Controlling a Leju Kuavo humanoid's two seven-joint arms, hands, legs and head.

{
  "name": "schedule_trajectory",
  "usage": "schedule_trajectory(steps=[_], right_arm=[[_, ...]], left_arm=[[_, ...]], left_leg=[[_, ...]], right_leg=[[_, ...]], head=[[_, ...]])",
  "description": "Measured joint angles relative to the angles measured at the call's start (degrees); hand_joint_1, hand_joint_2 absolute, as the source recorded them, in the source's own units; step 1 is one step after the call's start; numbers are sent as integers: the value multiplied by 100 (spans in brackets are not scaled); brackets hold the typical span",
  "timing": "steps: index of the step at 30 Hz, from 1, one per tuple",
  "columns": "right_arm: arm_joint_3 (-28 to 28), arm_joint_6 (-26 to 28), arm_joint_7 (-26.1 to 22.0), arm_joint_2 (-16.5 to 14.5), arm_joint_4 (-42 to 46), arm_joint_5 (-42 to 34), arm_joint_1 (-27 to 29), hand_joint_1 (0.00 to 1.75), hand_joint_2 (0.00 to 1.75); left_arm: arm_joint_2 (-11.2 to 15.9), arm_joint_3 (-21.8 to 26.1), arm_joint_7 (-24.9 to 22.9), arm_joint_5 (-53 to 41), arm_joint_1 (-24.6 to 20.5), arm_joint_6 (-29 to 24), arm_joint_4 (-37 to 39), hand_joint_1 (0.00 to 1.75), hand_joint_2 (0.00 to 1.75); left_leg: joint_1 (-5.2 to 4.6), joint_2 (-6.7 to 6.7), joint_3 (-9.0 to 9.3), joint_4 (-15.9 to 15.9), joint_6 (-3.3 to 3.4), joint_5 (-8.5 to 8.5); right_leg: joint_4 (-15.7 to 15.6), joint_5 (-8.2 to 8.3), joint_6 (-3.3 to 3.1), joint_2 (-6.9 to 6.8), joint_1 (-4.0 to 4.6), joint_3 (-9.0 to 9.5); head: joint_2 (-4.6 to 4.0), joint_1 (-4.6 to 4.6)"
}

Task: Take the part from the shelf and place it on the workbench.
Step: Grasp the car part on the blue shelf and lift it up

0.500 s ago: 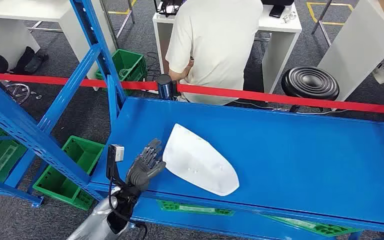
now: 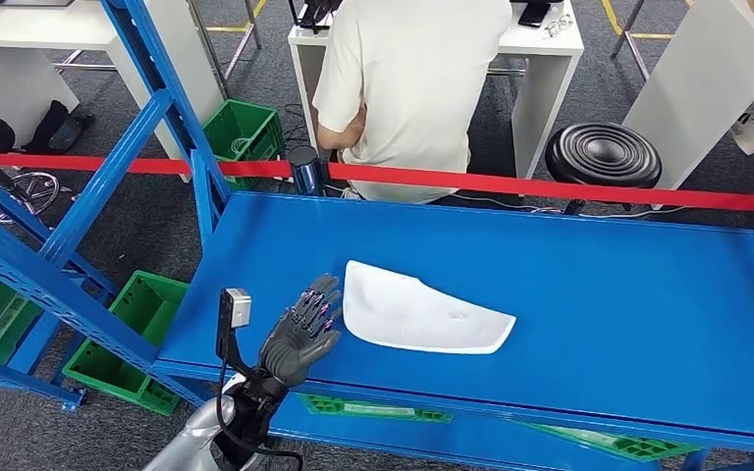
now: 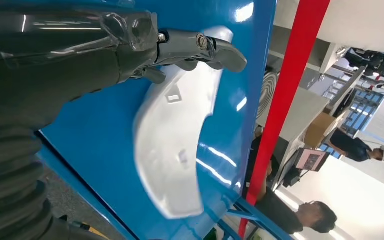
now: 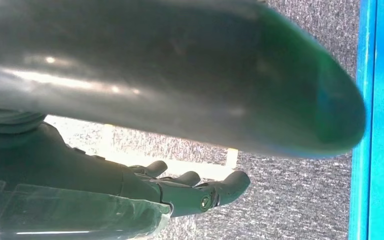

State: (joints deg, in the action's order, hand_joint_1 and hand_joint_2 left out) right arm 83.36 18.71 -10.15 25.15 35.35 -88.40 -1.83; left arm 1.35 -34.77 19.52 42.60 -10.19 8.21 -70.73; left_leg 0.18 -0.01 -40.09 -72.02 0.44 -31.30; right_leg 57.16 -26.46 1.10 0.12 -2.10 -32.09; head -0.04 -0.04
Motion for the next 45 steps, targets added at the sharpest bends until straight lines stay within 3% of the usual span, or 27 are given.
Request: schedule_trajectory(steps=[2, 4, 8, 10, 12, 14, 15, 17, 19, 23, 25, 27, 29, 30, 31, 32, 34, 38, 40, 42, 44, 45], right_arm=[[-1, 0, -5, -38, -20, -4, -1, 0, 0], [-2, 2, -15, -77, -42, -15, 0, 0, 0], [-3, 6, -21, -120, -73, -37, 16, 0, 0], [-3, 7, -22, -119, -91, -38, 11, 0, 0], [-3, 8, -22, -114, -117, -41, 13, 0, 0], [-3, 9, -21, -114, -138, -45, 31, 0, 0], [-2, 9, -22, -116, -145, -46, 39, 0, 0], [-3, 10, -29, -110, -154, -50, 41, 0, 0], [-6, 13, -41, -98, -161, -57, 40, 0, 0], [-9, 14, -62, -97, -179, -82, 56, 0, 0], [-9, -5, -63, -103, -197, -99, 59, 0, 0], [-8, -52, -62, -111, -226, -109, 59, 0, 0], [-6, -110, -58, -124, -272, -110, 61, 0, 0], [-5, -135, -54, -129, -297, -110, 61, 0, 0], [-5, -157, -48, -135, -317, -110, 59, 0, 0], [-4, -173, -43, -143, -332, -111, 56, 0, 0], [-4, -199, -37, -174, -358, -113, 48, 0, 0], [-3, -209, -37, -219, -402, -125, 46, 0, 0], [-2, -210, -37, -220, -415, -133, 45, 0, 0], [-2, -209, -37, -210, -435, -147, 51, 0, 0], [-2, -203, -37, -205, -452, -157, 73, 0, 0], [-3, -197, -37, -205, -460, -158, 87, 0, 0]], left_arm=[[28, -13, 8, 2, 8, -1, -94, 0, 175], [52, -21, 19, 8, 8, -4, -178, 0, 175], [86, -27, 45, 15, 17, -36, -303, 0, 175], [79, -27, 55, 15, 13, -45, -345, 0, 175], [79, -27, 57, 15, 24, -53, -348, 0, 175], [84, -29, 61, 6, 42, -67, -347, 0, 175], [84, -30, 68, -3, 46, -83, -347, 0, 175], [84, -29, 109, -43, 49, -126, -355, 0, 175], [86, -30, 194, -146, 55, -215, -401, 0, 175], [112, -49, 590, -811, 90, -611, -605, 0, 0], [156, -77, 781, -1127, 96, -730, -745, 0, 0], [219, -121, 890, -1312, 104, -774, -889, 0, 0], [281, -163, 907, -1369, 124, -777, -1023, 0, 0], [305, -180, 893, -1358, 132, -760, -1080, 0, 0], [320, -190, 873, -1337, 136, -741, -1132, 0, 0], [335, -197, 855, -1313, 136, -721, -1182, 0, 0], [365, -209, 835, -1279, 131, -702, -1268, 0, 0], [414, -225, 827, -1234, 134, -718, -1344, 0, 0], [420, -226, 824, -1212, 124, -806, -1352, 0, 0], [419, -226, 813, -1248, 128, -974, -1337, 0, 87], [417, -226, 786, -1370, 149, -1223, -1302, 0, 175], [416, -226, 764, -1448, 156, -1372, -1282, 0, 175]], left_leg=[[-16, -12, 397, 825, 93, 391], [-57, -11, 675, 1400, 186, 554], [-77, 6, 782, 1632, 281, 616], [-55, 20, 867, 1764, 319, 693], [-75, 27, 866, 1778, 330, 707], [-92, 21, 845, 1756, 329, 702], [-95, 15, 837, 1736, 322, 694], [-97, 6, 816, 1654, 285, 649], [-119, 1, 775, 1543, 225, 582], [-106, 0, 717, 1430, 150, 510], [-72, -2, 572, 1087, 74, 281], [-34, -2, 225, 340, -1, -98], [-11, -2, -48, -200, -18, -251], [-9, -3, -40, -159, -1, -162], [-12, -4, 86, 117, 35, 22], [-25, -9, 291, 546, 96, 241], [-68, 8, 634, 1248, 210, 496], [-125, 34, 748, 1543, 306, 572], [-95, 48, 813, 1687, 347, 655], [-86, 55, 834, 1742, 369, 693], [-97, 54, 829, 1738, 369, 693], [-99, 51, 829, 1733, 365, 690]], right_leg=[[-3, -1, 2, 15, 6, 13], [-7, 1, 21, 24, 25, 2], [-30, 6, 126, 13, 26, -17], [320, -180, 104, 4, 35, -183], [1071, -487, 58, 1, 35, -548], [1505, -588, 96, 0, 31, -775], [1391, -508, 148, -2, 27, -725], [658, -222, 251, -20, 10, -365], [113, -55, 234, -23, 14, -85], [61, -29, 75, -6, 24, -54], [52, -19, 26, -2, -7, -44], [54, -21, 3, -1, 5, -46], [55, -24, 0, 1, 20, -46], [55, -25, 0, 6, 30, -42], [53, -26, -1, 14, 43, -35], [49, -27, -1, 24, 46, -27], [39, -25, 5, 38, 70, -24], [7, -8, 76, 27, 65, -33], [288, -158, 68, 18, 81, -171], [1009, -471, 22, 14, 80, -520], [1591, -658, 49, 13, 70, -807], [1586, -625, 97, 11, 62, -808]], head=[[0, 3], [0, 8], [0, 12], [0, 26], [0, 32], [0, 31], [0, 32], [0, 33], [0, 29], [0, 19], [0, 3], [0, -11], [0, -11], [0, -11], [0, -12], [0, -12], [0, 1], [0, 10], [0, 16], [0, 25], [0, 30], [0, 30]])
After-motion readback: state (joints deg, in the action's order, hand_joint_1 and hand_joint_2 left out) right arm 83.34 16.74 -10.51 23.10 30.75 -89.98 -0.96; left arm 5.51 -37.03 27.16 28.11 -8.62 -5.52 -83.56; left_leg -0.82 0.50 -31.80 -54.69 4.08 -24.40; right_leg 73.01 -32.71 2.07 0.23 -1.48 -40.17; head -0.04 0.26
